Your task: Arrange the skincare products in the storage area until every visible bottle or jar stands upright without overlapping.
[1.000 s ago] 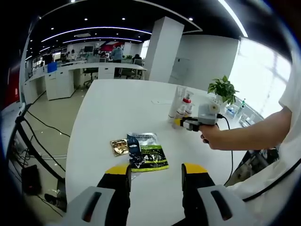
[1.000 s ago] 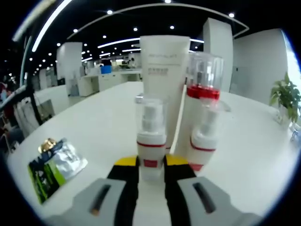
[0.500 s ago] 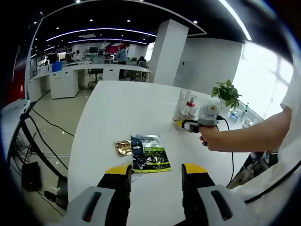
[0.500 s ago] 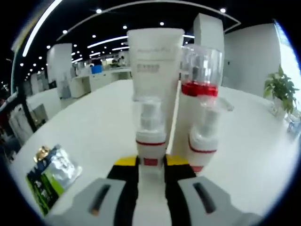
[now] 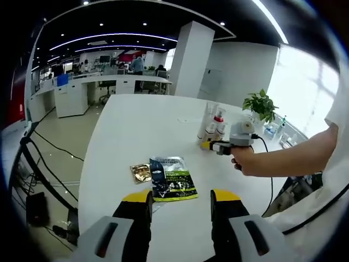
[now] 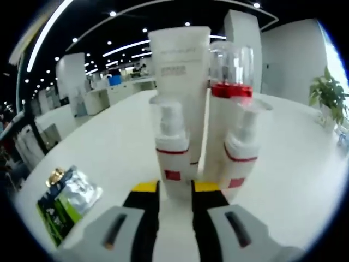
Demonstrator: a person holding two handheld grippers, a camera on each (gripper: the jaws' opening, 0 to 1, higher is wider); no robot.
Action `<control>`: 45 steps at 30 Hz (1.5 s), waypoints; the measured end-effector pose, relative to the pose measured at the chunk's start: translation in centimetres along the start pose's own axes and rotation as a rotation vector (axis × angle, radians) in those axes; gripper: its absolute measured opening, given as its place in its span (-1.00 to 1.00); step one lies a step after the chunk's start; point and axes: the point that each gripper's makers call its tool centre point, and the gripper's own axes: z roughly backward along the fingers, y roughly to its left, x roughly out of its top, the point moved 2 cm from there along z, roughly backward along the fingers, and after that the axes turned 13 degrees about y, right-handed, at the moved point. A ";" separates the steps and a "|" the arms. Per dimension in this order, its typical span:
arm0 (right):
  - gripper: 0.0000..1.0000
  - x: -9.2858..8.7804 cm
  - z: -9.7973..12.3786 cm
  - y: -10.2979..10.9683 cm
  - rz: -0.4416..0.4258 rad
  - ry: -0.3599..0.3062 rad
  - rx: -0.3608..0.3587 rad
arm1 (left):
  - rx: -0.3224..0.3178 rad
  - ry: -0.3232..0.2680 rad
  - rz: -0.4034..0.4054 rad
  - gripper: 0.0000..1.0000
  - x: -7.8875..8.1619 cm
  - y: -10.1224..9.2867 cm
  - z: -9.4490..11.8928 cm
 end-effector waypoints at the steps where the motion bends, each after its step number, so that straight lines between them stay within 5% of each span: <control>1: -0.59 0.0 0.0 0.0 -0.004 0.000 -0.002 | 0.001 0.001 -0.001 -0.13 0.0 0.0 0.0; 17: -0.57 -1.2 1.7 0.5 0.019 -0.010 0.027 | -0.004 -0.006 0.013 -0.14 -0.2 -0.1 -0.3; 29: -0.53 -2.2 5.0 -5.0 0.014 -0.024 -0.036 | -0.024 0.006 0.022 -0.16 -0.3 -0.6 -1.1; 45: -0.60 0.5 3.3 -5.0 0.075 -0.023 0.034 | -0.030 0.014 0.007 -0.16 -0.3 -1.0 -1.2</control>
